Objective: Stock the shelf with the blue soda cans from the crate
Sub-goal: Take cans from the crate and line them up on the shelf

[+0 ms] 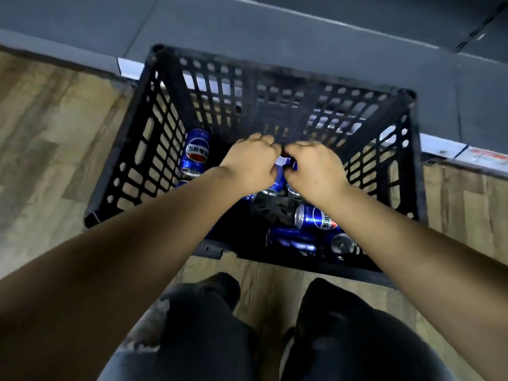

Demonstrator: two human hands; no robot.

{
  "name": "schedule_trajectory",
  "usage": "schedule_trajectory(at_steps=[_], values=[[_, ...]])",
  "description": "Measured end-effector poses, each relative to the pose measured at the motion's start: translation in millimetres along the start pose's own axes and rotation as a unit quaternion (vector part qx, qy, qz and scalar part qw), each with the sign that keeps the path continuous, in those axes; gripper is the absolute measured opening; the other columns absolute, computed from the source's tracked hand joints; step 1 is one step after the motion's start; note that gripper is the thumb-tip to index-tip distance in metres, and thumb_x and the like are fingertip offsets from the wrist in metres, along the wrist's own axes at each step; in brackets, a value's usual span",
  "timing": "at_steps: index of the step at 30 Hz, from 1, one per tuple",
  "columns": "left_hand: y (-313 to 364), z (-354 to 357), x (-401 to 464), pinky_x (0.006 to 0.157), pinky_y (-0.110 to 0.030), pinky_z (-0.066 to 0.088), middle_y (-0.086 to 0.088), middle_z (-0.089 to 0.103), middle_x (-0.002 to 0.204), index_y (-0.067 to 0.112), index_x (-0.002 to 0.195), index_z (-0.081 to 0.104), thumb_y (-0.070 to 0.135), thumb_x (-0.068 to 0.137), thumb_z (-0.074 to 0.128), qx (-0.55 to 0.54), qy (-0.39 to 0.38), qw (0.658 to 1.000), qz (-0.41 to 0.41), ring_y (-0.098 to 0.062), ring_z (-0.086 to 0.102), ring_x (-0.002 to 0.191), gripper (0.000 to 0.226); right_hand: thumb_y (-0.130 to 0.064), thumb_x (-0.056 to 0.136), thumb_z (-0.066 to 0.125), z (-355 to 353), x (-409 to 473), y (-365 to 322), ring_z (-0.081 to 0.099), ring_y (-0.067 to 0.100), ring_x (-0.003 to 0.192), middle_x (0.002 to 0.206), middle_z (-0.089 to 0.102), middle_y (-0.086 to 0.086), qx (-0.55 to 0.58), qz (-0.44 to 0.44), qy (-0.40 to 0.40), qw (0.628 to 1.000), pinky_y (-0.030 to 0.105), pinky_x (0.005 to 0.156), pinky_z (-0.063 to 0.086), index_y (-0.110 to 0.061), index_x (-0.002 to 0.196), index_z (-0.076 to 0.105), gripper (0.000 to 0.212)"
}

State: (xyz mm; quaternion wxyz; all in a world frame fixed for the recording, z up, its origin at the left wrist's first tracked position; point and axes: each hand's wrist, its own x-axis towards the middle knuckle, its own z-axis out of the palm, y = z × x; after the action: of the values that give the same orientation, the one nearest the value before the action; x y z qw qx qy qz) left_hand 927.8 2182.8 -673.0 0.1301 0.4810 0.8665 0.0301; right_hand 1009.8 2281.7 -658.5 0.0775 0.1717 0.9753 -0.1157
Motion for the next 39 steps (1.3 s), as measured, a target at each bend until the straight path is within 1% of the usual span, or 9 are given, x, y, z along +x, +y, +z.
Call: schedule_trajectory(at_steps=[7, 14, 17, 21, 24, 30, 35, 37, 39], values=[[9, 43, 19, 0.082, -0.033, 0.041, -0.015, 0.056, 0.119, 0.003, 0.114, 0.055, 0.012, 0.088, 0.049, -0.076, -0.059, 0.995, -0.021, -0.031, 0.051, 0.112, 0.028, -0.007, 0.081, 0.055, 37, 24, 21, 0.056, 0.029, 0.087, 0.092, 0.065, 0.016, 0.048, 0.042, -0.073, 0.995, 0.03, 0.07, 0.044, -0.008, 0.091, 0.068, 0.017], [1, 94, 23, 0.078, -0.034, 0.044, -0.018, 0.062, 0.111, 0.003, 0.108, 0.059, 0.016, 0.084, 0.055, -0.214, -0.106, 0.964, -0.118, -0.035, 0.058, 0.104, 0.027, -0.002, 0.079, 0.057, 77, 50, 22, 0.047, 0.016, 0.079, 0.065, 0.049, 0.0, 0.104, 0.054, -0.149, 0.982, 0.017, 0.051, 0.032, -0.021, 0.077, 0.063, 0.02], [-9, 104, 30, 0.072, -0.03, 0.042, -0.017, 0.061, 0.106, 0.003, 0.112, 0.059, 0.015, 0.084, 0.055, -0.227, -0.149, 0.951, -0.148, -0.031, 0.059, 0.097, 0.031, 0.001, 0.078, 0.053, 99, 58, 22, 0.048, 0.018, 0.083, 0.08, 0.056, 0.007, 0.113, 0.045, -0.167, 0.978, 0.017, 0.051, 0.031, -0.015, 0.089, 0.069, 0.024], [-12, 118, 33, 0.061, -0.025, 0.037, -0.009, 0.057, 0.085, 0.008, 0.09, 0.059, 0.014, 0.083, 0.06, -0.305, -0.204, 0.912, -0.181, -0.023, 0.054, 0.079, 0.009, 0.003, 0.079, 0.057, 121, 59, 34, 0.055, 0.019, 0.085, 0.09, 0.062, 0.01, 0.196, 0.081, -0.184, 0.96, 0.023, 0.065, 0.041, -0.015, 0.092, 0.068, 0.025], [-8, 122, 33, 0.05, -0.021, 0.035, -0.009, 0.062, 0.085, 0.003, 0.103, 0.063, 0.016, 0.088, 0.057, -0.363, -0.247, 0.879, -0.189, -0.02, 0.054, 0.071, 0.021, -0.001, 0.077, 0.065, 129, 61, 47, 0.059, 0.022, 0.093, 0.103, 0.066, 0.011, 0.163, 0.107, -0.22, 0.956, 0.025, 0.076, 0.047, -0.011, 0.102, 0.069, 0.027], [-16, 123, 29, 0.035, -0.01, 0.034, -0.015, 0.067, 0.096, 0.005, 0.108, 0.059, 0.021, 0.092, 0.054, -0.31, -0.306, 0.88, -0.187, -0.017, 0.056, 0.061, 0.023, -0.021, 0.084, 0.065, 151, 42, 57, 0.055, 0.021, 0.085, 0.1, 0.062, 0.011, -0.05, 0.086, -0.338, 0.936, 0.019, 0.051, 0.034, -0.01, 0.115, 0.063, 0.033], [-22, 121, 24, 0.047, -0.018, 0.037, -0.009, 0.067, 0.09, 0.003, 0.111, 0.062, 0.024, 0.091, 0.057, -0.283, -0.329, 0.886, -0.166, -0.02, 0.063, 0.078, 0.029, -0.024, 0.068, 0.068, 171, 45, 63, 0.049, 0.036, 0.121, 0.137, 0.049, 0.017, -0.103, 0.141, -0.378, 0.909, 0.036, 0.1, 0.04, -0.02, 0.134, 0.048, 0.069], [-22, 118, 21, 0.045, -0.018, 0.037, -0.008, 0.066, 0.089, 0.003, 0.112, 0.062, 0.023, 0.091, 0.059, -0.281, -0.331, 0.887, -0.157, -0.02, 0.063, 0.078, 0.03, -0.025, 0.043, 0.067, 187, 48, 72, 0.054, 0.034, 0.113, 0.129, 0.055, 0.014, -0.099, 0.161, -0.388, 0.902, 0.036, 0.095, 0.045, -0.023, 0.124, 0.054, 0.081], [-24, 116, 17, 0.045, -0.018, 0.037, -0.008, 0.065, 0.089, 0.001, 0.111, 0.062, 0.022, 0.09, 0.06, -0.272, -0.329, 0.891, -0.159, -0.02, 0.062, 0.078, 0.029, -0.022, 0.044, 0.07, 213, 56, 98, 0.056, 0.026, 0.1, 0.127, 0.056, 0.012, -0.081, 0.174, -0.392, 0.9, 0.019, 0.076, 0.049, -0.019, 0.122, 0.056, 0.079]])
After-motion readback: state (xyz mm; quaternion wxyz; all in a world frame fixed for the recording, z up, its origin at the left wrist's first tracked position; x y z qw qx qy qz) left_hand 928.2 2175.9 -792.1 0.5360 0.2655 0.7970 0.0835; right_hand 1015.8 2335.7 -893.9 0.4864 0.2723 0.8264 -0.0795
